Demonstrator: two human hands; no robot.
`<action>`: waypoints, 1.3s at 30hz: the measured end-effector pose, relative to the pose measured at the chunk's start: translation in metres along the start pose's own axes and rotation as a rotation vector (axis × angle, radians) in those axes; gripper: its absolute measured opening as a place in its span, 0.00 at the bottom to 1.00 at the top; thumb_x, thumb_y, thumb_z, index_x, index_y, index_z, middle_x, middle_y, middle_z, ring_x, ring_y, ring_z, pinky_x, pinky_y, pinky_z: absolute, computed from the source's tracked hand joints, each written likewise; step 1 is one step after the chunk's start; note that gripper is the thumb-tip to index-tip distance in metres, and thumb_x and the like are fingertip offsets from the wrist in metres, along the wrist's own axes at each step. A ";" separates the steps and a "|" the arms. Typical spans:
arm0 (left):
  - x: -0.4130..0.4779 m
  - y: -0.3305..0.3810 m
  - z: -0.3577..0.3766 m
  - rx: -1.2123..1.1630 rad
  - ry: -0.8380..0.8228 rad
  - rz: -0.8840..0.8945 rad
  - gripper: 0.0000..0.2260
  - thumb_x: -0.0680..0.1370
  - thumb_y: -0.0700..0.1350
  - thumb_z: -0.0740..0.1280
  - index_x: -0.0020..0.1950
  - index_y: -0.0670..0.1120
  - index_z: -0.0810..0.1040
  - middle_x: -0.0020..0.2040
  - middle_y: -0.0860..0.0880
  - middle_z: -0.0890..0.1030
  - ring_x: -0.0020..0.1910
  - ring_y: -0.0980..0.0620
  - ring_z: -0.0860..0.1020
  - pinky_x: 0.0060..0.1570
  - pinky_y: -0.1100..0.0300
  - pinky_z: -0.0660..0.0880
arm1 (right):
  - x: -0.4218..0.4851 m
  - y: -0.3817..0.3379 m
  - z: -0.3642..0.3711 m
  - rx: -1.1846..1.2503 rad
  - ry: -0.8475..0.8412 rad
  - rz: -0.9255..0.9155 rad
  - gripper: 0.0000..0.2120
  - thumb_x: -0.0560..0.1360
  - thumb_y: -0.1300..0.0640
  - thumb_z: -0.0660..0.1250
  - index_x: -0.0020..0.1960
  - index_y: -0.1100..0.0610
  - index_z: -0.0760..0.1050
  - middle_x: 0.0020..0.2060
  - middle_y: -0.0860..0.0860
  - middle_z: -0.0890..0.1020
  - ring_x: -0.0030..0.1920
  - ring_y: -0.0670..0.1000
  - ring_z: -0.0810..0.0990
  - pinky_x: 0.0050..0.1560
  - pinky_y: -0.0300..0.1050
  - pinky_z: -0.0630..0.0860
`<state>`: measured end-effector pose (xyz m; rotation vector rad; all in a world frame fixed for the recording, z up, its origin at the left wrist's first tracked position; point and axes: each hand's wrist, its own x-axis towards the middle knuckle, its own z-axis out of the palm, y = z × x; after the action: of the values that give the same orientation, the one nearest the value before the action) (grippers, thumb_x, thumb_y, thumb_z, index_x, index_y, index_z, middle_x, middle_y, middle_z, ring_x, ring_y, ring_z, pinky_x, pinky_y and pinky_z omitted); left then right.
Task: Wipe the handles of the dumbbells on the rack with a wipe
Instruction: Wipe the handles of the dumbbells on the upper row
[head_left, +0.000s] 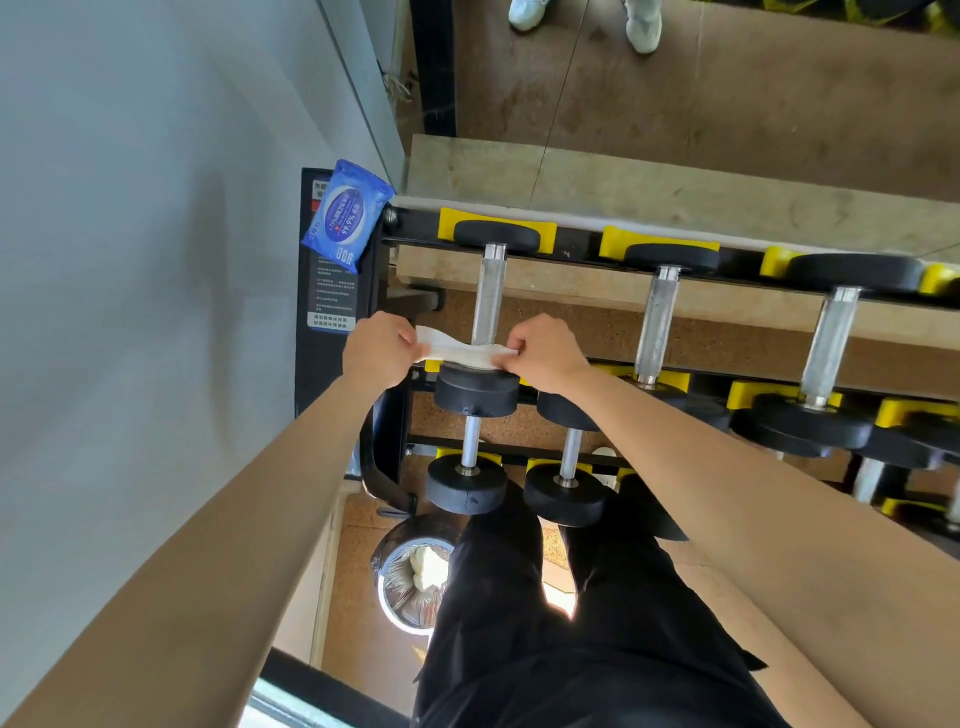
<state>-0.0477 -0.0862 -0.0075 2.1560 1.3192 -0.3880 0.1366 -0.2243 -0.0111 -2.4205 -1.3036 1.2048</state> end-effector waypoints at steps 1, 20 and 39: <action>0.000 0.002 0.000 -0.019 -0.016 0.023 0.11 0.79 0.49 0.70 0.55 0.44 0.85 0.51 0.44 0.84 0.49 0.45 0.81 0.49 0.56 0.77 | 0.000 0.003 -0.002 -0.008 0.009 0.025 0.10 0.76 0.49 0.72 0.40 0.52 0.77 0.39 0.50 0.82 0.40 0.48 0.80 0.39 0.38 0.72; 0.016 0.011 0.001 -0.872 0.094 -0.224 0.05 0.81 0.46 0.69 0.50 0.45 0.78 0.48 0.48 0.81 0.53 0.46 0.82 0.53 0.55 0.80 | 0.010 0.008 -0.023 0.163 0.065 0.013 0.07 0.78 0.51 0.69 0.46 0.54 0.79 0.42 0.50 0.81 0.44 0.50 0.79 0.40 0.39 0.72; 0.023 0.063 0.002 -1.569 -0.251 -0.369 0.09 0.81 0.39 0.58 0.59 0.43 0.74 0.56 0.40 0.81 0.56 0.41 0.81 0.60 0.48 0.78 | 0.028 0.016 -0.011 0.829 0.045 0.182 0.31 0.77 0.68 0.66 0.77 0.51 0.64 0.74 0.53 0.69 0.72 0.54 0.70 0.70 0.53 0.71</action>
<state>0.0187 -0.0931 -0.0009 0.5456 1.1631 0.2336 0.1634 -0.2106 -0.0270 -1.9371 -0.4151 1.3596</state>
